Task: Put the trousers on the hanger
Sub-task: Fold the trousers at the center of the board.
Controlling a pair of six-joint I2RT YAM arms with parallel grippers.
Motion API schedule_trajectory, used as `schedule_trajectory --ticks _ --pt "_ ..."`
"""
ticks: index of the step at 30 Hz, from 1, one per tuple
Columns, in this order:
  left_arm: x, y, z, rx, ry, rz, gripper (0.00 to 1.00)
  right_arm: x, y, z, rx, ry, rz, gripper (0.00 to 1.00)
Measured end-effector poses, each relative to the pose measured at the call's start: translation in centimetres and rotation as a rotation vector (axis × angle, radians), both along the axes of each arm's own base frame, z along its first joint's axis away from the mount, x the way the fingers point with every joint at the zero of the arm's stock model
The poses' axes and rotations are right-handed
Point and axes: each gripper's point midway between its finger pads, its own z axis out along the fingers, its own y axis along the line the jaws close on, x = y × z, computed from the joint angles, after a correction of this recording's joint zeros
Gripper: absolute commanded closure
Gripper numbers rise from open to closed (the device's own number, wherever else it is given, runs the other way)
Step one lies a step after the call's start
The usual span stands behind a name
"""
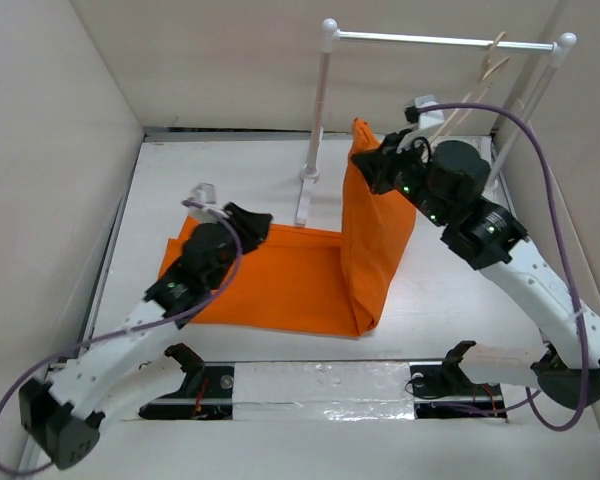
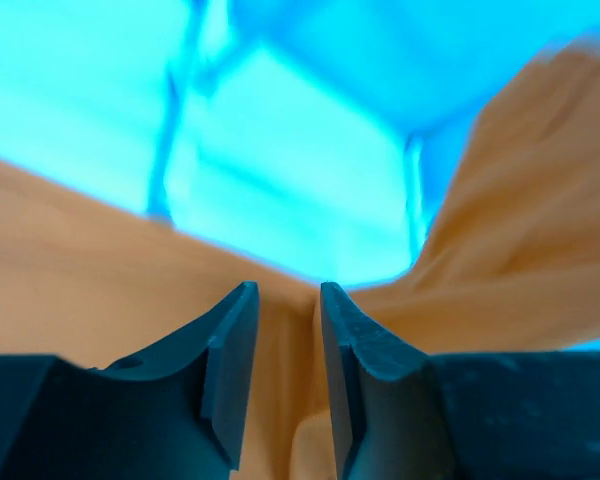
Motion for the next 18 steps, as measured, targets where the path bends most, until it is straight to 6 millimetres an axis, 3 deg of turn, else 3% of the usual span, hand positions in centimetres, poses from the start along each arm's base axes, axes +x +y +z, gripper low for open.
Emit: schedule_trajectory --ticks 4,9,13,14,15,16,18 --pt "-0.3 6.9 8.4 -0.027 -0.155 0.147 0.70 0.3 4.9 -2.0 -0.026 0.025 0.061 1.00" --pt "-3.0 10.0 16.6 -0.012 -0.279 0.179 0.69 0.1 14.3 -4.9 -0.080 0.061 0.160 1.00" --pt "-5.1 11.8 20.5 0.005 -0.341 0.205 0.68 -0.4 23.3 -8.9 -0.128 0.089 0.244 1.00" --pt "-5.5 12.2 20.9 0.011 -0.350 0.215 0.66 -0.4 26.5 -10.2 -0.139 0.092 0.266 0.90" --pt "-5.9 12.7 21.2 0.019 -0.355 0.228 0.65 -0.6 28.2 -11.2 -0.143 0.097 0.282 0.74" --pt "-6.2 13.1 21.3 0.026 -0.356 0.239 0.64 -0.8 30.5 -12.8 -0.154 0.110 0.301 0.42" --pt "-6.7 13.9 21.0 0.041 -0.352 0.260 0.63 -1.5 34.8 -16.3 -0.176 0.125 0.348 0.25"
